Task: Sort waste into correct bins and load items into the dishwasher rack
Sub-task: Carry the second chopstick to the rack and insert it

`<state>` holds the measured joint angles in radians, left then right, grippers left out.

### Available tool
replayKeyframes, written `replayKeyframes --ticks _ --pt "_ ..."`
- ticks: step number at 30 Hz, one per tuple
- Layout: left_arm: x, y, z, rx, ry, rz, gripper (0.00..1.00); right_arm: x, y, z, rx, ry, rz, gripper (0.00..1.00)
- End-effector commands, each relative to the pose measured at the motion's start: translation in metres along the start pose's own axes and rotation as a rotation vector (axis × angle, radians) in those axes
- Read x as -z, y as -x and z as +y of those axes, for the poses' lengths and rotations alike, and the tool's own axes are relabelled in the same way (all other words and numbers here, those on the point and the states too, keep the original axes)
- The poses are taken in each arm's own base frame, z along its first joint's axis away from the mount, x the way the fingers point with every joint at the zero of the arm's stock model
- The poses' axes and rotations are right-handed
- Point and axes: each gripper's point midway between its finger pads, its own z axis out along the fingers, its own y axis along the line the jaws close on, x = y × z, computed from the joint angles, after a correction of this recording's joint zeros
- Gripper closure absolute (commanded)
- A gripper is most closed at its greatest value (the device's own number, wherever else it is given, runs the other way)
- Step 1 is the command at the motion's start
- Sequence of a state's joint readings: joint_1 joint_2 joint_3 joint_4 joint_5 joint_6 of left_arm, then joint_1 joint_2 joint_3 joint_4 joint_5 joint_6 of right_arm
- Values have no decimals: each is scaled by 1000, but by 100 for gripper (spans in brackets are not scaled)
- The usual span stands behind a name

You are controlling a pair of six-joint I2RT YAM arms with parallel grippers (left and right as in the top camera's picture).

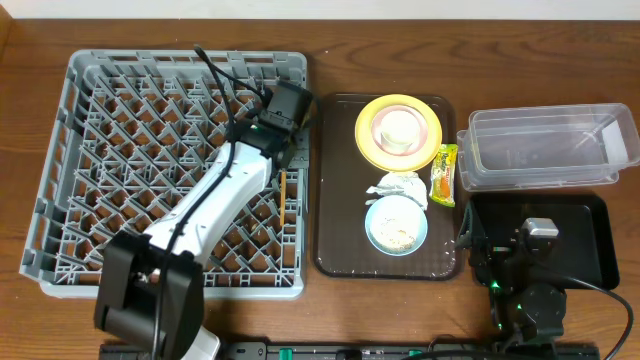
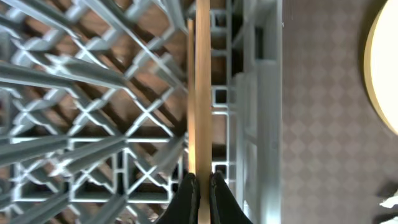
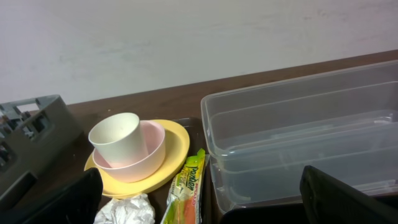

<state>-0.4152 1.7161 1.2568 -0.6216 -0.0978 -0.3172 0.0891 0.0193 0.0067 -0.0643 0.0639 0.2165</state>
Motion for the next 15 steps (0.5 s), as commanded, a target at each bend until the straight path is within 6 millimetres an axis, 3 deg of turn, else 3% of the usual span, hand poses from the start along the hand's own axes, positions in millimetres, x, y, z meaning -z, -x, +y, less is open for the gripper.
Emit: replayKeyframes --ticks 1,12,15 --pt "-11 -11 -6 12 -27 49 94 0 0 -3 4 -16 0 1" --pt "-10 -8 -9 13 -43 39 83 0 0 -3 4 -16 0 1" --pt "-2 -4 -11 16 -59 21 65 0 0 -3 4 -16 0 1"
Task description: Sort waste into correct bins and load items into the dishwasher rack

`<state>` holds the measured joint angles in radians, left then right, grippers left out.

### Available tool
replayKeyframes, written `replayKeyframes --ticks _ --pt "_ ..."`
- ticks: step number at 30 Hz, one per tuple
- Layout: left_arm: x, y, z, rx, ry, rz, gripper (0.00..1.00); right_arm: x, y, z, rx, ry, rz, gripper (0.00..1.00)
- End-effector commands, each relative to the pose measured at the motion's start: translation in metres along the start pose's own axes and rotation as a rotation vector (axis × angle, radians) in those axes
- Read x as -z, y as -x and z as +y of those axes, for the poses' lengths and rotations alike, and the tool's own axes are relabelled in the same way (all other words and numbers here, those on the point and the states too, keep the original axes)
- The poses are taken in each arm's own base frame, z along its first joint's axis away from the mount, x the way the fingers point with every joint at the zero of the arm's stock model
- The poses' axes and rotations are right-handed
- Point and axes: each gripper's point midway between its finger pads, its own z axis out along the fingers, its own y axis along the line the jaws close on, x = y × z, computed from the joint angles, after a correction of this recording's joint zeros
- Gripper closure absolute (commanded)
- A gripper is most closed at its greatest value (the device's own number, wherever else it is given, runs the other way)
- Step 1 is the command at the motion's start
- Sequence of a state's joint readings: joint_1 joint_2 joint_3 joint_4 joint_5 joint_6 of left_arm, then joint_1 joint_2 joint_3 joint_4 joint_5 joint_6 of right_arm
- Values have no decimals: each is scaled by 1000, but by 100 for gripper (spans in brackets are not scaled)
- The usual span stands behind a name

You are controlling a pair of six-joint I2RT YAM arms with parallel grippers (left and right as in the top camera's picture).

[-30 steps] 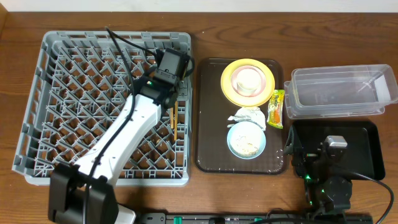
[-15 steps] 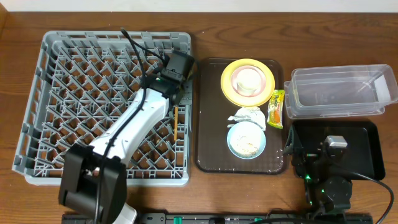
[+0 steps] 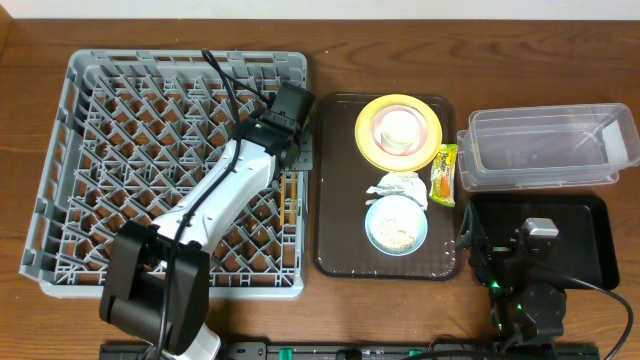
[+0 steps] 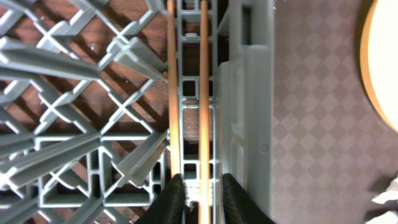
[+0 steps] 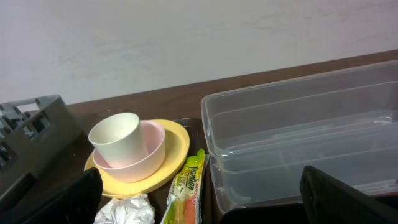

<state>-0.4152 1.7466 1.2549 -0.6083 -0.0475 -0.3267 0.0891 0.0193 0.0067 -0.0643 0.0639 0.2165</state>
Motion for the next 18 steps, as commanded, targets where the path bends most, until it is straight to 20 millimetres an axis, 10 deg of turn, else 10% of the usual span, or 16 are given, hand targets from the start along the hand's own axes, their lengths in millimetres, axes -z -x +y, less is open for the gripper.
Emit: replayKeyframes --ticks 1,10,18 --pt "13 5 -2 10 -19 -30 62 0 0 -3 4 -16 0 1" --pt "93 33 -15 63 -140 -218 65 0 -1 -3 4 -16 0 1" --pt "134 -4 -72 -40 -358 -161 71 0 -1 -3 4 -16 0 1"
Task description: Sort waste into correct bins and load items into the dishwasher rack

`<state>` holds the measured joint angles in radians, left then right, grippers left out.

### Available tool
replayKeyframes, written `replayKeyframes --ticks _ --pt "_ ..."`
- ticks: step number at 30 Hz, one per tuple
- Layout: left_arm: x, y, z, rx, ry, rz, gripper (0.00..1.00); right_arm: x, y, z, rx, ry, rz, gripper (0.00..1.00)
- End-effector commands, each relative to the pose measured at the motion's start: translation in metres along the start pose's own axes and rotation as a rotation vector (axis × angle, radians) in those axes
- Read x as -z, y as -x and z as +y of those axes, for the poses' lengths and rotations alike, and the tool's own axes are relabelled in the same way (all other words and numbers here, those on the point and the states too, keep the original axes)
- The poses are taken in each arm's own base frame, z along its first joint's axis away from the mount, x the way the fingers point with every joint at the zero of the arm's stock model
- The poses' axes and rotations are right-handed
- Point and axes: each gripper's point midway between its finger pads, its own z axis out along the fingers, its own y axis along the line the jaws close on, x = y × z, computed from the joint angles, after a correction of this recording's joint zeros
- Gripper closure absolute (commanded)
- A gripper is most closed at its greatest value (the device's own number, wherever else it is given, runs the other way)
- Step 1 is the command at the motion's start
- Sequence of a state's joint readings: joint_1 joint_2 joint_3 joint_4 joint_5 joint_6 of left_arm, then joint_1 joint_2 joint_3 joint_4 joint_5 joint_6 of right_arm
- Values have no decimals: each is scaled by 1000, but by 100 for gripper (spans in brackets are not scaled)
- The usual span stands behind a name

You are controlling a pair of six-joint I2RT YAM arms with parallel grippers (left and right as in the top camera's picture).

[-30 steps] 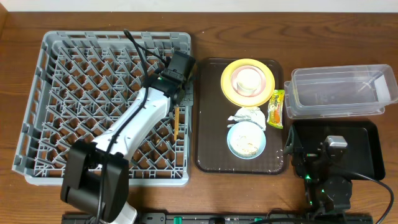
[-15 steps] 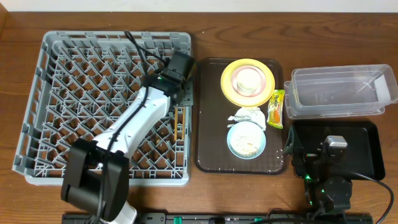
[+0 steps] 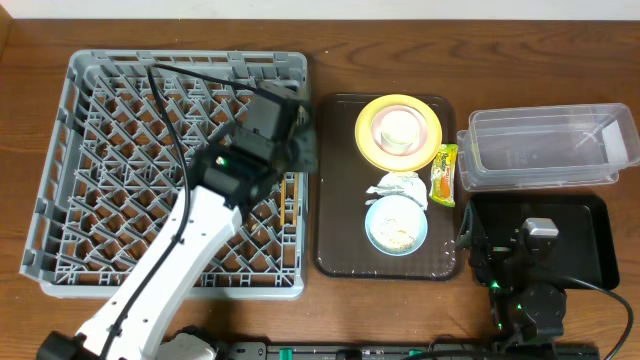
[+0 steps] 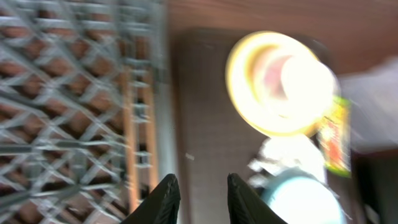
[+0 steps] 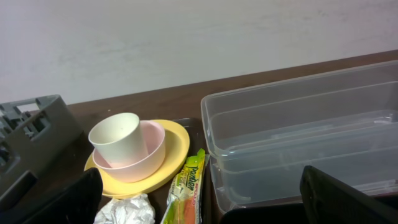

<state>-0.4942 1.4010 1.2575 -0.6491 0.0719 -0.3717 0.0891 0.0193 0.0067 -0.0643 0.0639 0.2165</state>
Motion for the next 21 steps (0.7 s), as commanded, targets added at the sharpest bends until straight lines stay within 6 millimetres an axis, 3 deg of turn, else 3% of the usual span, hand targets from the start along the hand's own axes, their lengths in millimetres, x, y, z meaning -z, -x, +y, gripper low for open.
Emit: replayKeyframes --ticks 1,7,11,14,17,21 --pt "-1 -22 -34 -17 -93 85 71 0 0 -3 4 -16 0 1" --pt "-25 -69 -71 -57 -110 217 72 0 -1 -3 4 -16 0 1" --pt "-52 -106 -96 -125 -113 306 71 0 -1 -3 4 -16 0 1" --pt "-69 -125 -103 -161 -95 347 72 0 0 -3 4 -16 0 1" --pt "-72 -127 -99 -168 -69 346 72 0 0 -3 4 -16 0 1" --pt "-50 -94 -82 -138 -20 250 71 0 0 -3 4 -16 0 1"
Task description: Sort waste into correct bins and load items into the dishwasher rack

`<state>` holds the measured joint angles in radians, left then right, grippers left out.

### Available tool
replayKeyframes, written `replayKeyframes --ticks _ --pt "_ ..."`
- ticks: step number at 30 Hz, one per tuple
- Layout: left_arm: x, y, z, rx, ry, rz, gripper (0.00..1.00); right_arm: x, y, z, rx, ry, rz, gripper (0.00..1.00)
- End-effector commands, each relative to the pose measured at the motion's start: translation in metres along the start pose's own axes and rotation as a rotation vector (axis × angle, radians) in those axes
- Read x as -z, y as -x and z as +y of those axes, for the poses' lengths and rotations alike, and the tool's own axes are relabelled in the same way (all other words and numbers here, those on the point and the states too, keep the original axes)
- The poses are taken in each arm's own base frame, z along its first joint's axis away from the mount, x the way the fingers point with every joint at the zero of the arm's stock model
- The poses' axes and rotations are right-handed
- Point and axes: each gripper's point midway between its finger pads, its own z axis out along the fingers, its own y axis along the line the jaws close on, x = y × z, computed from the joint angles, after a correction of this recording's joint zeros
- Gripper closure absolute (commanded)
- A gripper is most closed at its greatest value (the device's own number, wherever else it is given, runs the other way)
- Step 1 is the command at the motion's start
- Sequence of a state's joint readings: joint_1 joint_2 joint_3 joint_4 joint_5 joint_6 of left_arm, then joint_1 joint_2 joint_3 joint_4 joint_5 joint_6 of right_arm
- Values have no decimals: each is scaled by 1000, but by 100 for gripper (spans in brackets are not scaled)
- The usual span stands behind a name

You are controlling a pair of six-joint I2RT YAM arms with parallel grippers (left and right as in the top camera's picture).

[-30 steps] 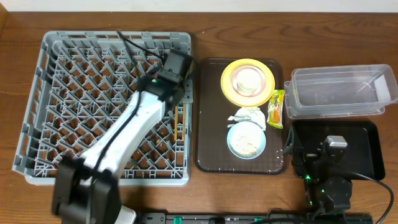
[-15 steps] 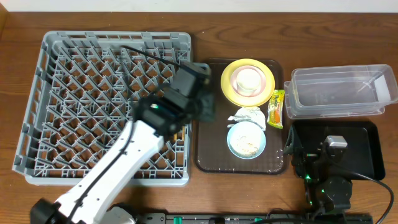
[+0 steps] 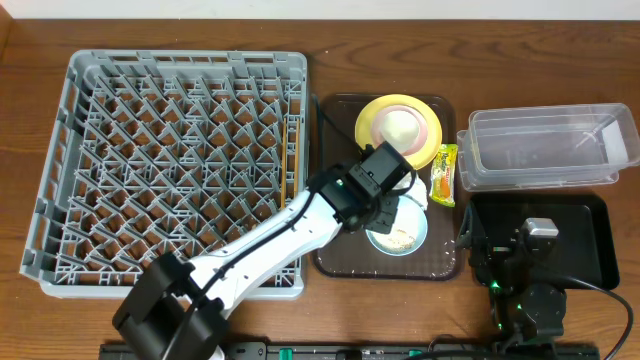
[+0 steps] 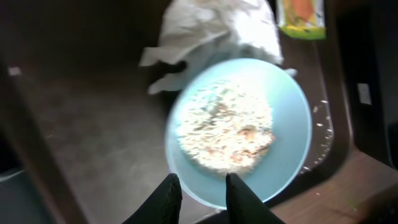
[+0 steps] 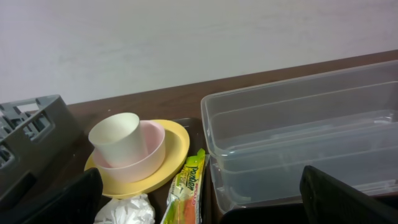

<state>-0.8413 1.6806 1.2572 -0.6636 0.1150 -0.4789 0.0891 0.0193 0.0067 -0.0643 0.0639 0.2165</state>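
Note:
My left gripper (image 4: 200,193) hangs open over the near rim of a light blue bowl (image 4: 292,143) that holds food scraps. It is shut on nothing. The bowl sits on the brown tray (image 3: 335,240). Beyond it lie crumpled white paper (image 4: 211,28) and a green and orange snack wrapper (image 3: 444,173). A white cup (image 5: 115,137) stands in a pink bowl (image 5: 146,158) on a yellow plate (image 5: 177,149). The grey dishwasher rack (image 3: 60,150) is at the left. My right gripper (image 5: 199,186) rests open over the black tray (image 3: 590,260).
A clear plastic bin (image 3: 550,150) stands at the right, behind the black tray. My left arm (image 3: 270,240) reaches across the rack's near right corner and onto the brown tray. Bare wooden table surrounds everything.
My left gripper was high over the rack's right edge, open. Now it is low over the blue bowl on the brown tray, still open. The right arm has not moved.
My left gripper was shut on a pair of chopsticks in the rack's right column. Then it stood open with the chopsticks lying in the rack. After that it was higher, near the tray. Now it is over the blue bowl.

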Motion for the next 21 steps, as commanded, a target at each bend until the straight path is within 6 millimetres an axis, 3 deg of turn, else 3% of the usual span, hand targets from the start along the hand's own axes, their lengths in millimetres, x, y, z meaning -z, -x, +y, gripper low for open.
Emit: replayKeyframes --ticks 1,5,8,12,16,21 --pt "52 33 26 64 68 -165 70 0 0 -3 4 -16 0 1" --pt "121 53 83 177 194 -350 61 0 0 -3 4 -16 0 1" --pt "170 53 126 290 237 -454 56 0 0 -3 4 -16 0 1" --pt "216 36 170 419 288 -532 21 0 -1 -2 -1 -12 1 1" --pt "245 25 189 485 309 -604 17 0 -3 2 -42 16 12 1" --pt "259 21 191 500 304 -649 14 7 -1 46 -139 267 46 1"
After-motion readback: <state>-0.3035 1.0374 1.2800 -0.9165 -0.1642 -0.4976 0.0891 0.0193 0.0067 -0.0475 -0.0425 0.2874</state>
